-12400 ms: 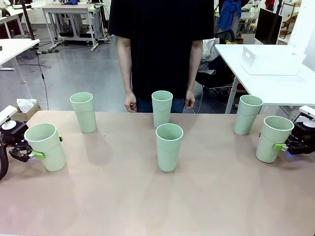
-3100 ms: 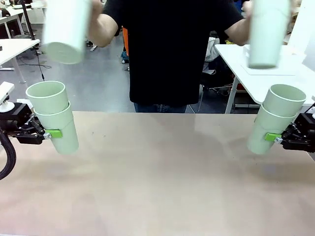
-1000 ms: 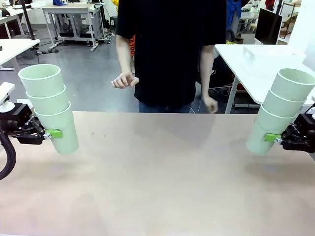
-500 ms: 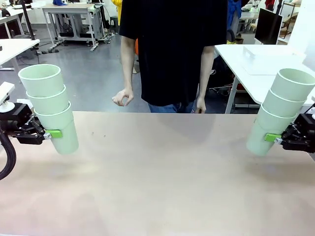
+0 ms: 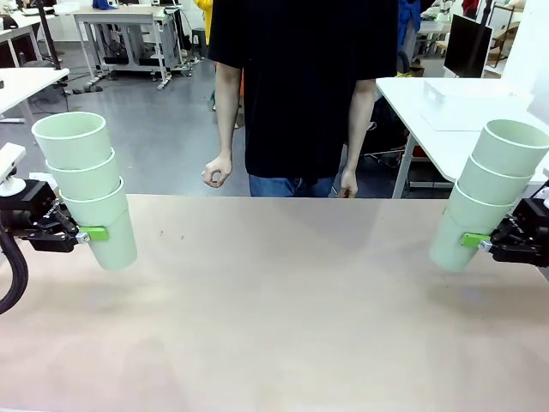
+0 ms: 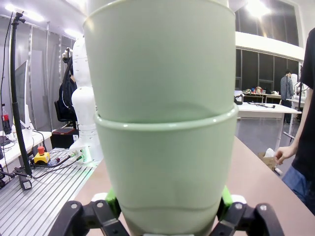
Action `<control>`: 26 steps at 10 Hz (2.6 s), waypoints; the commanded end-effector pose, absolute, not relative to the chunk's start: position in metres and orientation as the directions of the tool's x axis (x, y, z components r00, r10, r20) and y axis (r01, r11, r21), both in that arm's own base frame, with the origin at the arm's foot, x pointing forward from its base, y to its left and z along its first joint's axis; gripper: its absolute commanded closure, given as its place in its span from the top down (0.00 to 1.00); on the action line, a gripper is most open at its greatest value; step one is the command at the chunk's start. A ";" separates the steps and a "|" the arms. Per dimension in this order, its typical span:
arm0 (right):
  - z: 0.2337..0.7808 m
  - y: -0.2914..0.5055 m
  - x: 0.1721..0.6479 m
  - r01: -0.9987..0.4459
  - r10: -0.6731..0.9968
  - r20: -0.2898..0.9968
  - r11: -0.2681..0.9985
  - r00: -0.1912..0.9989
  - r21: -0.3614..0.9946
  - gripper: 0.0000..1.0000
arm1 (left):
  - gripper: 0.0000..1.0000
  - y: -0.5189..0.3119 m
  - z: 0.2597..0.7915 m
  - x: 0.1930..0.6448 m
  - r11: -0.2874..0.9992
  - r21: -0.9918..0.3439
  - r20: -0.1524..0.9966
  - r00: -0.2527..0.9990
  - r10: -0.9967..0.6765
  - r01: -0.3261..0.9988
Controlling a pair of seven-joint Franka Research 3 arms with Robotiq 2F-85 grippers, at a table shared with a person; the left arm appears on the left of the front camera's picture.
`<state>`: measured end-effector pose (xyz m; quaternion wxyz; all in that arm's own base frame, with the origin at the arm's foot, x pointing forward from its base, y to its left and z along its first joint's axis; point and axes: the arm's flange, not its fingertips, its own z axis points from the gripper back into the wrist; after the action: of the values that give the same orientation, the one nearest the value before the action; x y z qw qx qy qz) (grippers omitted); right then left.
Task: Stack the cups and store them in the basket.
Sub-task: Place the stack of Reusable plastic cups into the Pantry Basket.
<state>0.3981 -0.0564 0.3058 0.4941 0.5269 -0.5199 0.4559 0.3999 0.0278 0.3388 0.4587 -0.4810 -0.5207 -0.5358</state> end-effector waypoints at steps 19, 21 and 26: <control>0.310 -0.057 0.400 -0.999 -0.094 0.995 0.023 0.031 0.033 0.86 | 0.88 0.029 0.343 0.398 -0.039 0.124 0.992 -0.123 0.018 0.991; 0.310 -0.057 0.400 -0.999 -0.094 0.995 0.023 0.031 0.033 0.86 | 0.88 0.029 0.343 0.398 -0.039 0.124 0.992 -0.123 0.018 0.991; 0.310 -0.057 0.400 -0.999 -0.094 0.995 0.023 0.031 0.033 0.86 | 0.88 0.029 0.343 0.398 -0.039 0.124 0.992 -0.123 0.018 0.991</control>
<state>0.3981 -0.0564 0.3058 0.4941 0.5269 -0.5199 0.4560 0.3999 0.0278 0.3388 0.4587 -0.4811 -0.5207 -0.5358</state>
